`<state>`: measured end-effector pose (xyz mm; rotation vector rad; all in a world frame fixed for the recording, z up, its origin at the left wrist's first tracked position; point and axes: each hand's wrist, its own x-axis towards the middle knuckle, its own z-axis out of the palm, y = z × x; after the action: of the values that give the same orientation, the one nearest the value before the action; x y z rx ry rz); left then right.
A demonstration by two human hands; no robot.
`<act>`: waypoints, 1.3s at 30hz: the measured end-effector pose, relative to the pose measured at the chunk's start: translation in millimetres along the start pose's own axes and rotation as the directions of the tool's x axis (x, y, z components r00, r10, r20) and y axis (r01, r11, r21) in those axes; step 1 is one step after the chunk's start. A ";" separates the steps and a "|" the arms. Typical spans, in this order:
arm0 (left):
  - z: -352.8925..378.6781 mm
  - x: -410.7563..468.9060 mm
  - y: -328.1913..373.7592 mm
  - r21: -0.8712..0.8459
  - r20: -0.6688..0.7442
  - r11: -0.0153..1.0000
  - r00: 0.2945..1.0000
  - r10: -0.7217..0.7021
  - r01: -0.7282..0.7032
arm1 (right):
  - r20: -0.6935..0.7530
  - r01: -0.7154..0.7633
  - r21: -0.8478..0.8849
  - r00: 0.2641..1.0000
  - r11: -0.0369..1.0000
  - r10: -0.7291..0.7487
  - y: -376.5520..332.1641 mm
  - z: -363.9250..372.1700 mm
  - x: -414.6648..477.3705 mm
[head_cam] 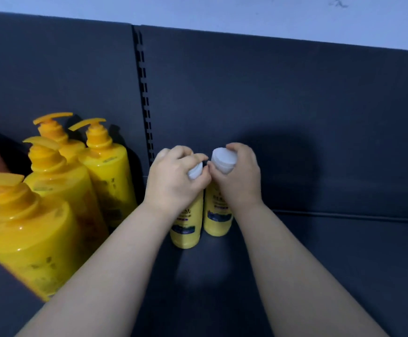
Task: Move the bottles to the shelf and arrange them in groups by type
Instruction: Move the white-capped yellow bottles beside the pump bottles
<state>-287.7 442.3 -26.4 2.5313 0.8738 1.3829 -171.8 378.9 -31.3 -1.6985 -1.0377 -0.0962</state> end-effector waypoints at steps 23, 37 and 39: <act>-15.1 17.0 -0.2 0.129 0.146 0.983 0.983 0.111 -0.130 | 0.248 0.042 -0.310 0.968 0.950 0.038 3.4 -33.3 8.5; 20.9 -19.1 231.7 0.116 0.348 0.950 0.907 0.236 -0.291 | 0.268 0.258 -0.665 0.958 0.701 -0.099 44.3 -265.9 -49.6; 36.7 -29.2 271.3 0.106 0.392 0.942 0.884 0.254 -0.317 | 0.239 0.233 -0.709 0.967 0.665 -0.084 56.8 -313.8 -62.9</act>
<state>-154.5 208.6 32.3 3.0117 0.5810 0.8555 -41.5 85.6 20.5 -2.3736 -1.4089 -0.5486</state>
